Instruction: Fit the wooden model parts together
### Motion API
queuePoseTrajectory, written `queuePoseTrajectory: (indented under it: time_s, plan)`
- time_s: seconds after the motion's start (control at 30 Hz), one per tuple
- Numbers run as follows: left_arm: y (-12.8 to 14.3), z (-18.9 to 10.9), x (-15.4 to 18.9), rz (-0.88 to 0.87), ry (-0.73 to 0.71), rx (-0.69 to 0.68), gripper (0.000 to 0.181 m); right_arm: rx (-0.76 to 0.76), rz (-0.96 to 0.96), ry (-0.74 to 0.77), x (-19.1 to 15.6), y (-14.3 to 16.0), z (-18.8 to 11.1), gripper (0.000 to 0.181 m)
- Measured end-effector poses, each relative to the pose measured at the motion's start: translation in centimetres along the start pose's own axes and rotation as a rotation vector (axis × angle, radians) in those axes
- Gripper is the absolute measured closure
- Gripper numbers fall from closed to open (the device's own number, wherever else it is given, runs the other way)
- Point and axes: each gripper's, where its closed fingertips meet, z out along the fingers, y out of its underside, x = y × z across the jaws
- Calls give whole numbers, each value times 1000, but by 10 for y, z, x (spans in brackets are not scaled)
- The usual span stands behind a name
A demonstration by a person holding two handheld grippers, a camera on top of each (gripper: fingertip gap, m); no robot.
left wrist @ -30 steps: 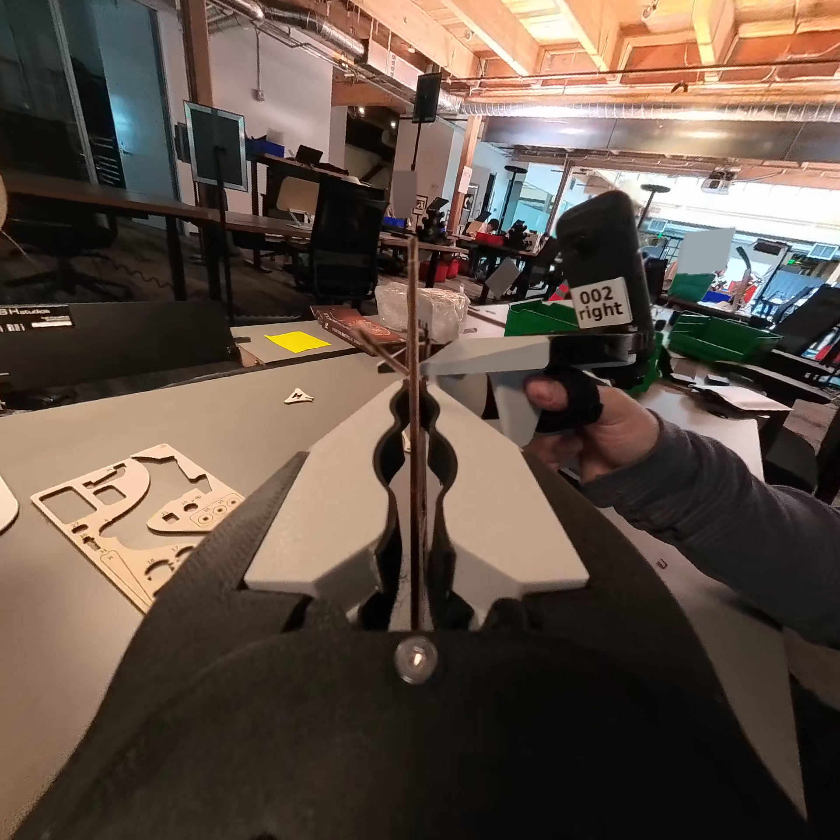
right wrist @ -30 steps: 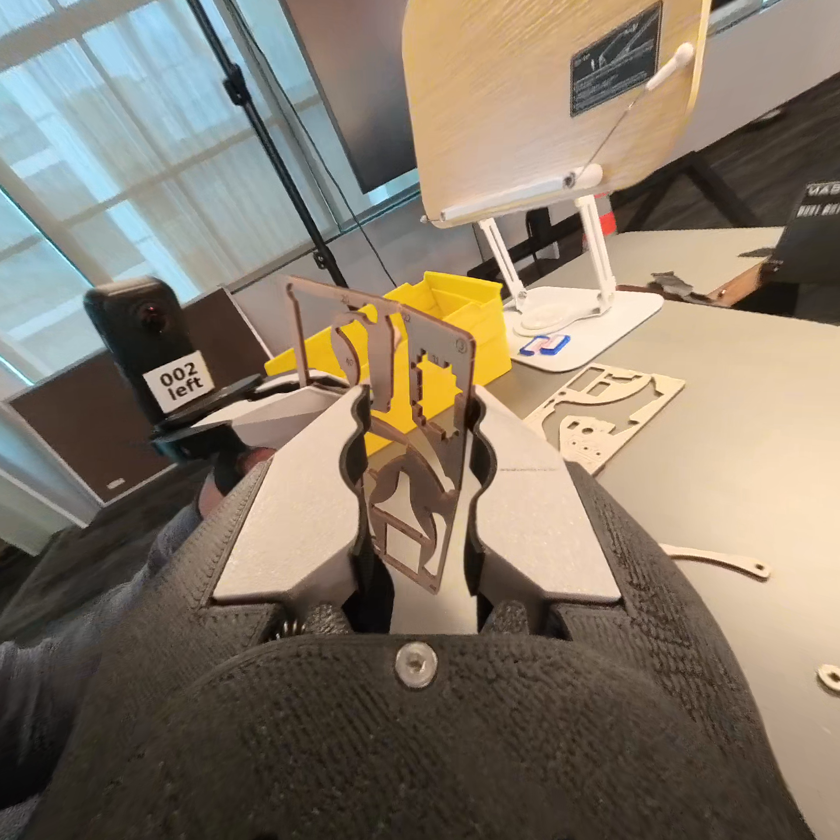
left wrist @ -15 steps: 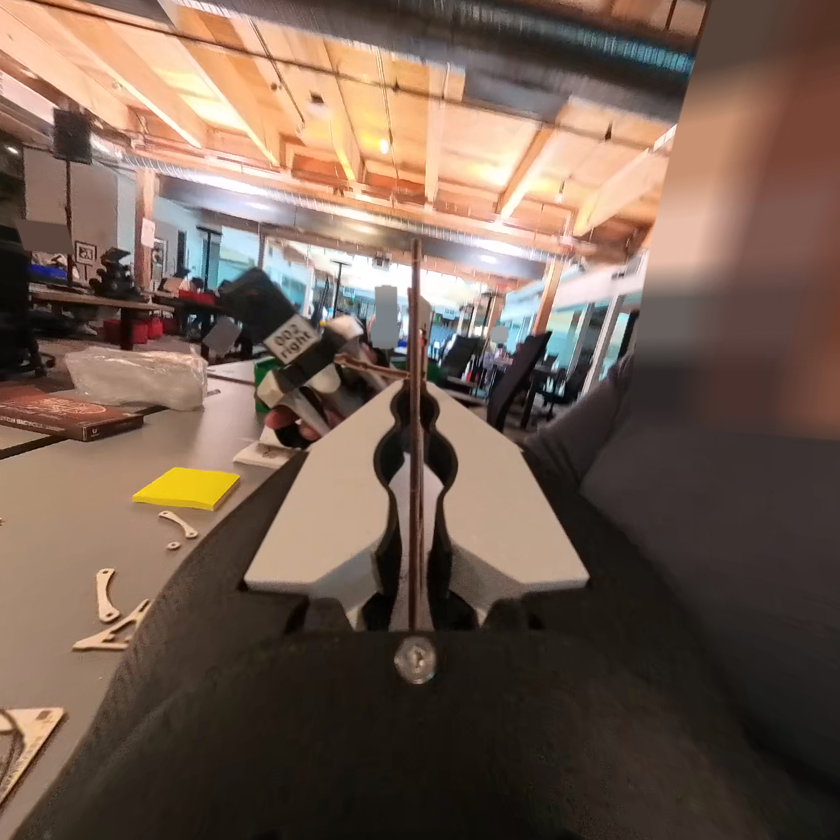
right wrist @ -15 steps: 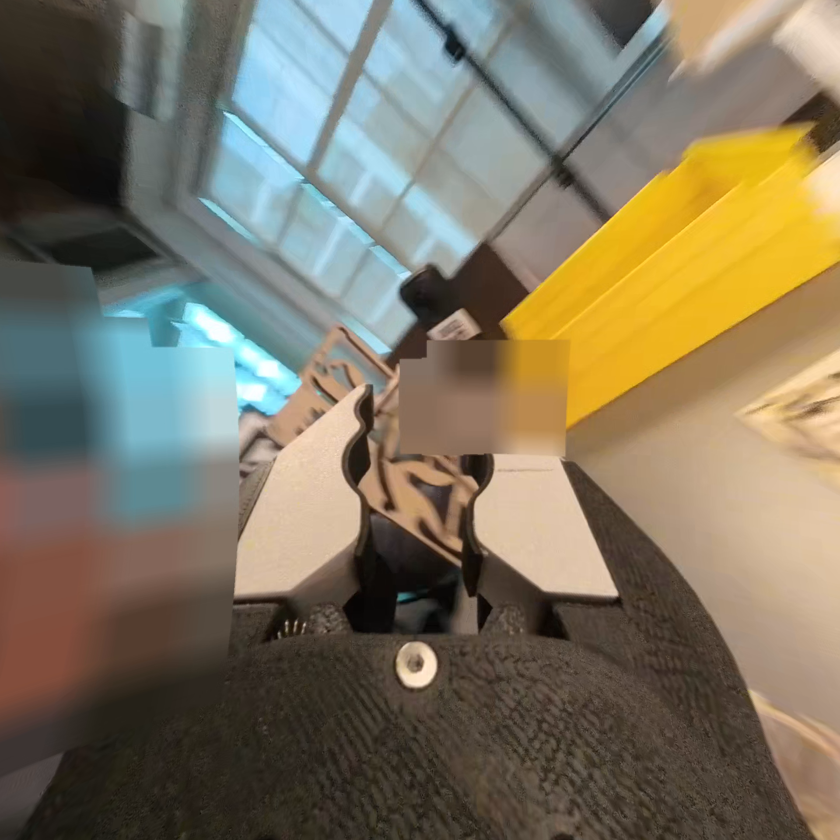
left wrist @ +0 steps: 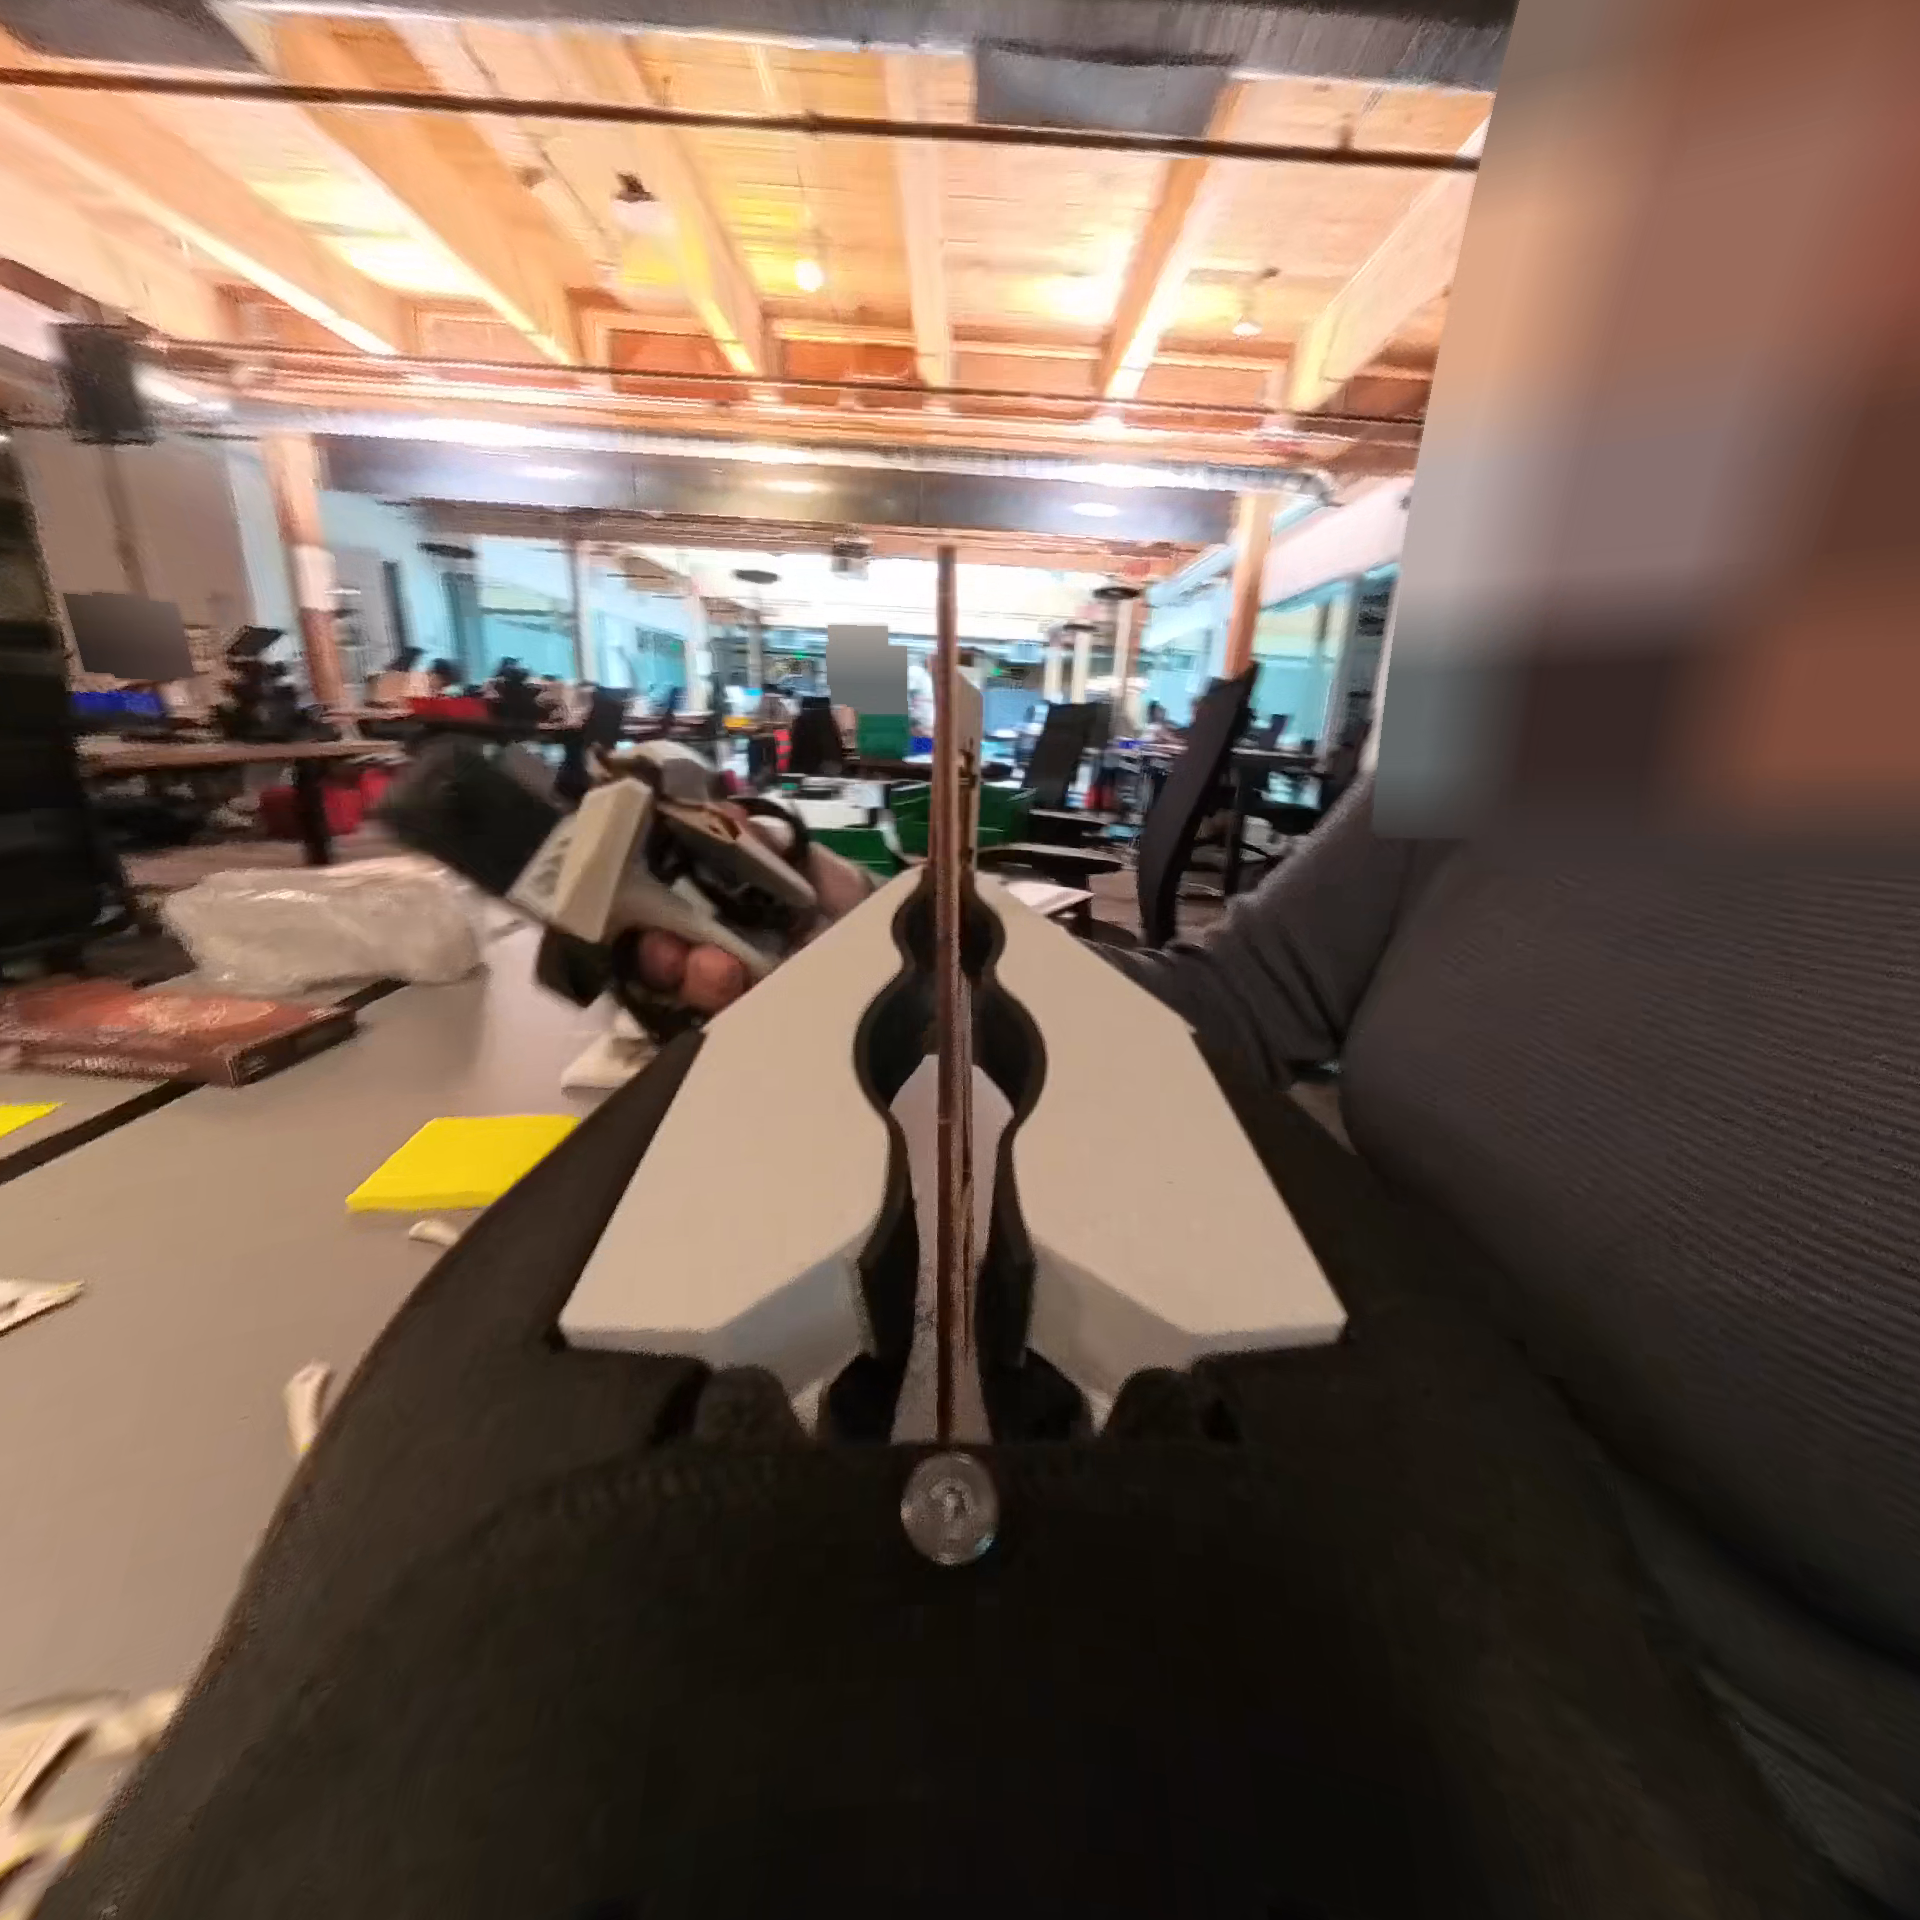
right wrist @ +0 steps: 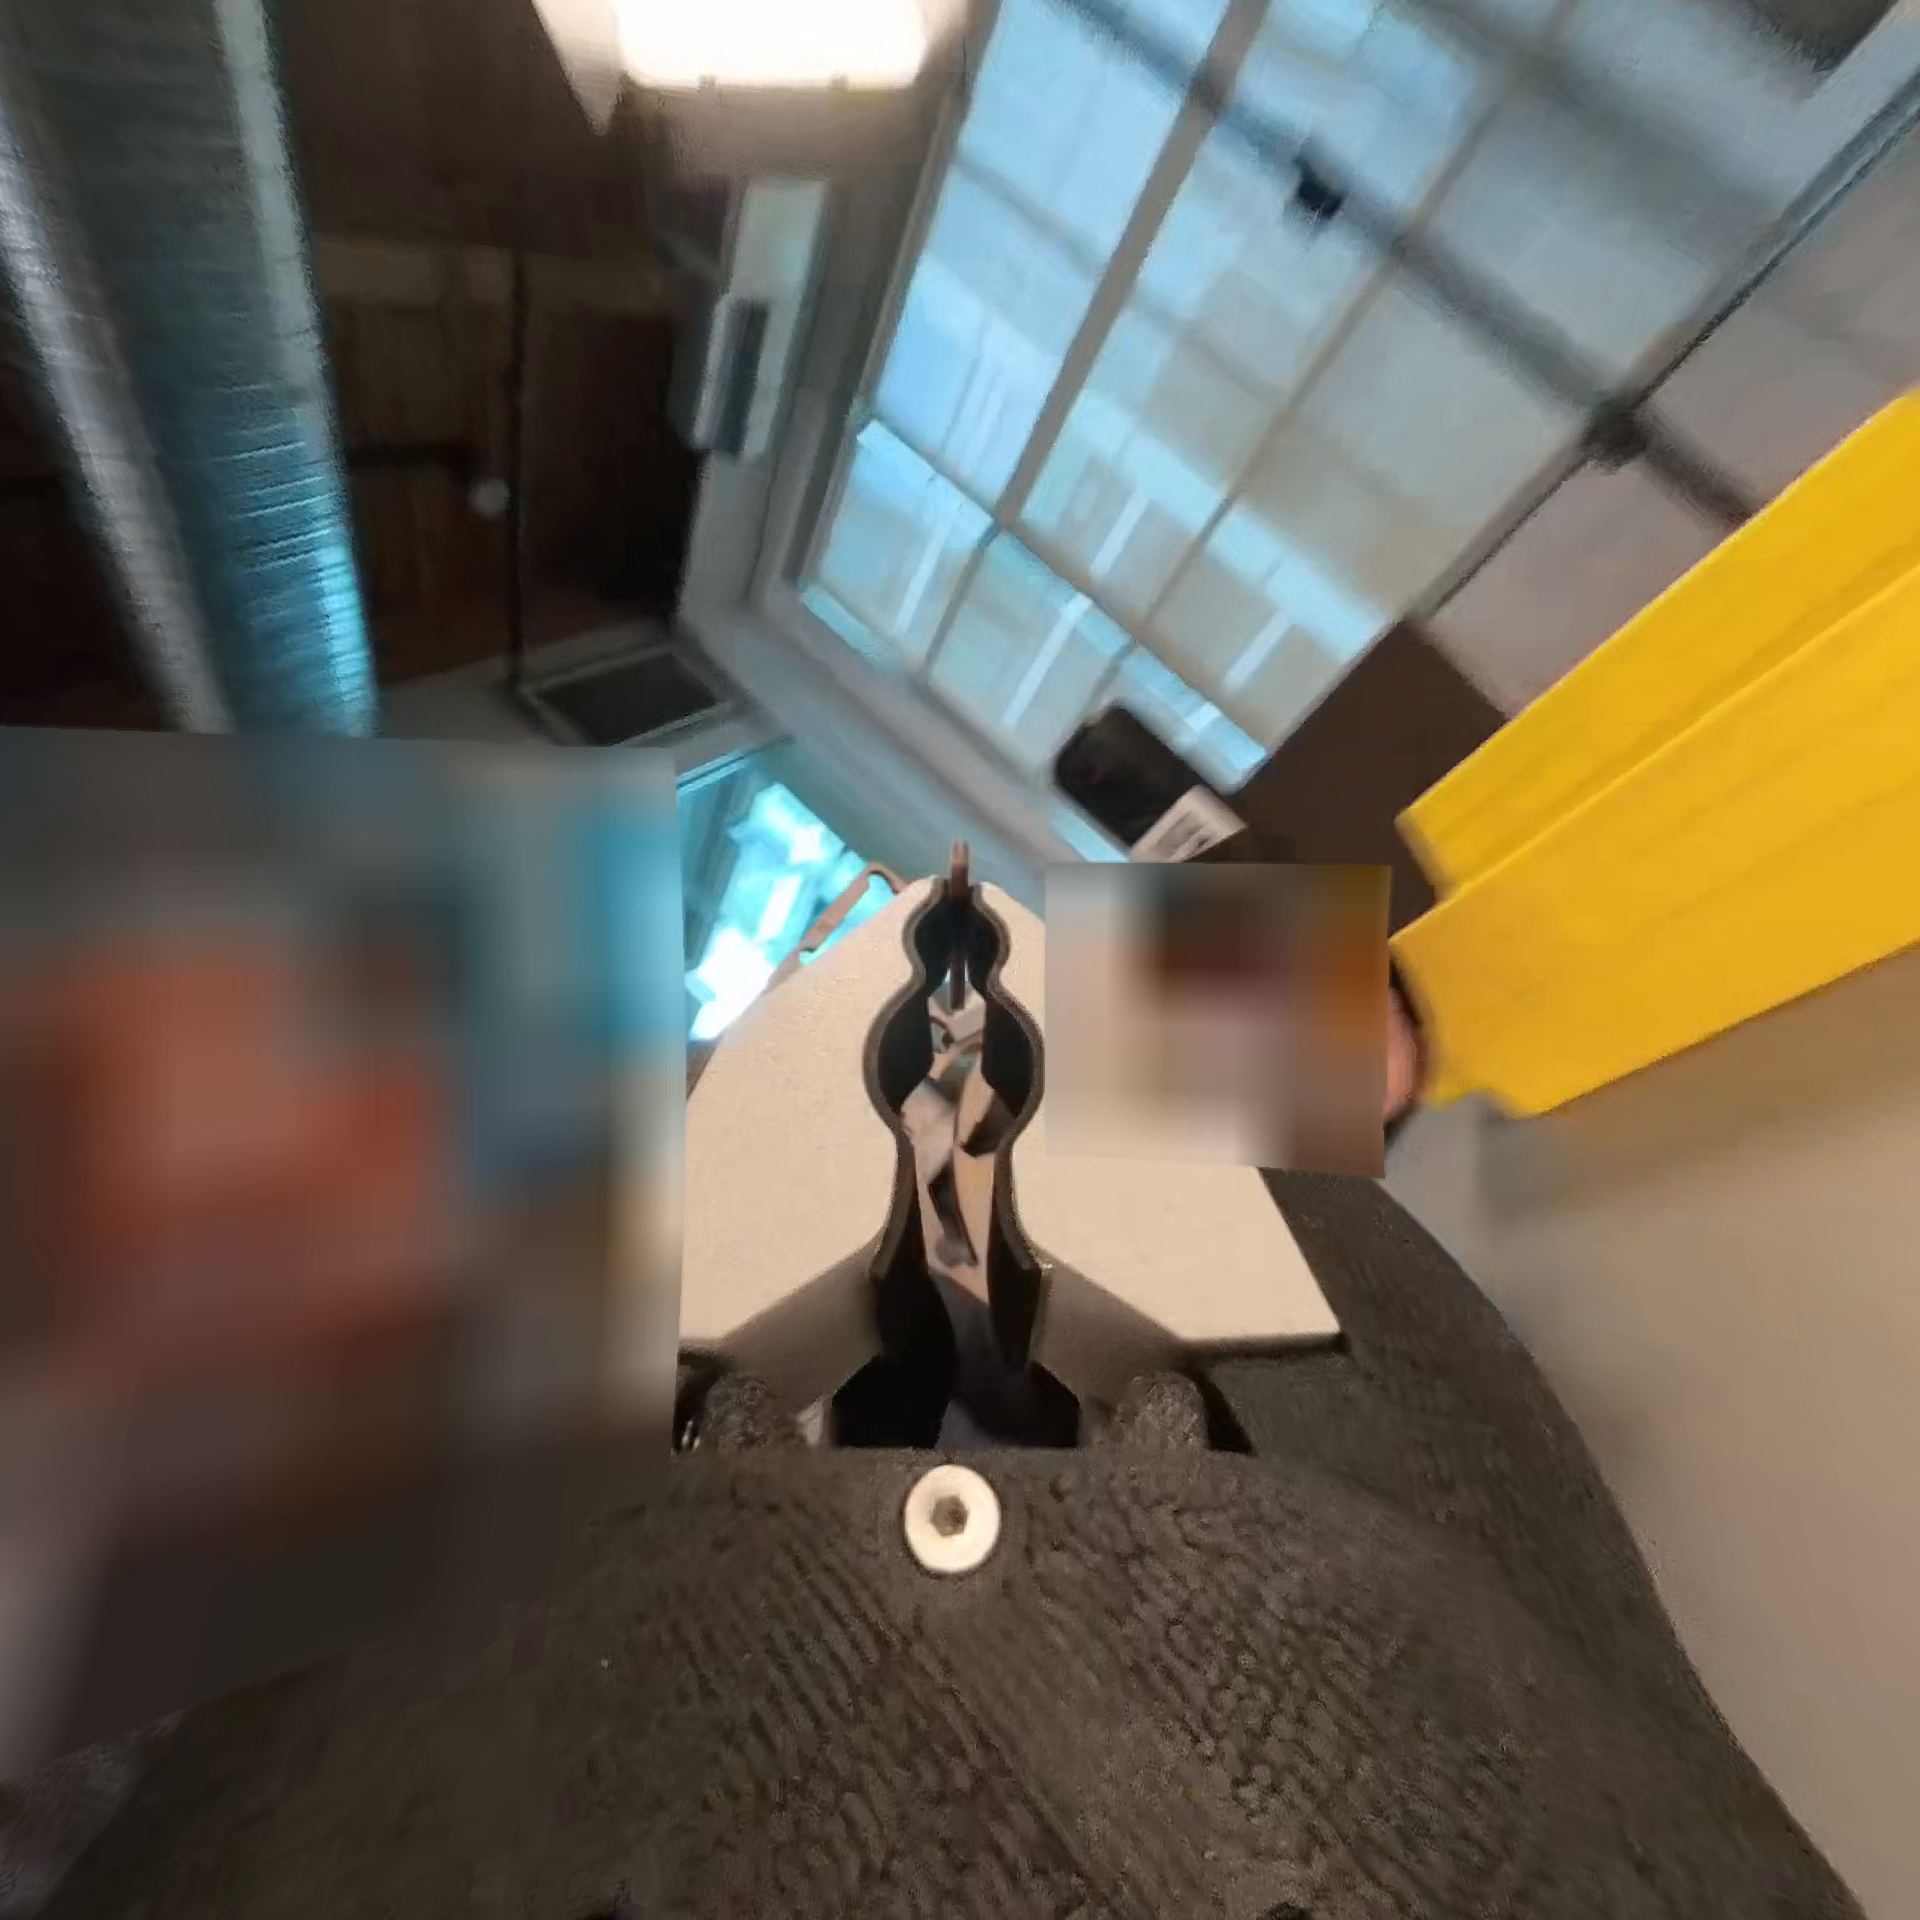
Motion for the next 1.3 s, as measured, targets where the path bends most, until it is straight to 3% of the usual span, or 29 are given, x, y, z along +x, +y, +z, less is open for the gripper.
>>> queuePoseTrajectory:
  time_s: [0.03, 0.13, 0.23, 0.3, 0.47, 0.63, 0.77, 0.9, 1.0, 1.13, 1.3]
  plan:
    - [-1, -4, -14, -25, -71, 0, 180, 41, -81, 83, 4, -10, -11, 181]
    - [10, -26, -84, -229, -400, -36, 180, 88, -455, 439, 13, -30, -50, 181]
    - [61, -55, -149, -414, -749, -281, 180, 173, -819, 762, -1, -52, -95, 181]
    - [81, -69, -177, -494, -883, -345, 180, 229, -1014, 918, -19, -59, -125, 181]
    - [89, -102, -229, -468, -1143, -383, 175, 359, -1346, 1197, -62, -60, -199, 181]
    - [81, -119, -249, -402, -1309, -368, 112, 498, -1520, 1414, -89, -60, -265, 181]
    - [55, -136, -248, -125, -1530, -416, 85, 489, -1544, 1533, -76, -55, -293, 181]
    - [40, -119, -243, 61, -1571, -351, 81, 457, -1521, 1596, -56, -53, -304, 181]
    - [26, -88, -240, 208, -1499, -150, 77, 430, -1527, 1601, -50, -54, -302, 181]
    - [20, -58, -237, 414, -1421, 65, 89, 370, -1524, 1641, -39, -55, -306, 181]
    - [37, -11, -242, 415, -1256, 62, 97, 315, -1552, 1644, -32, -59, -304, 181]
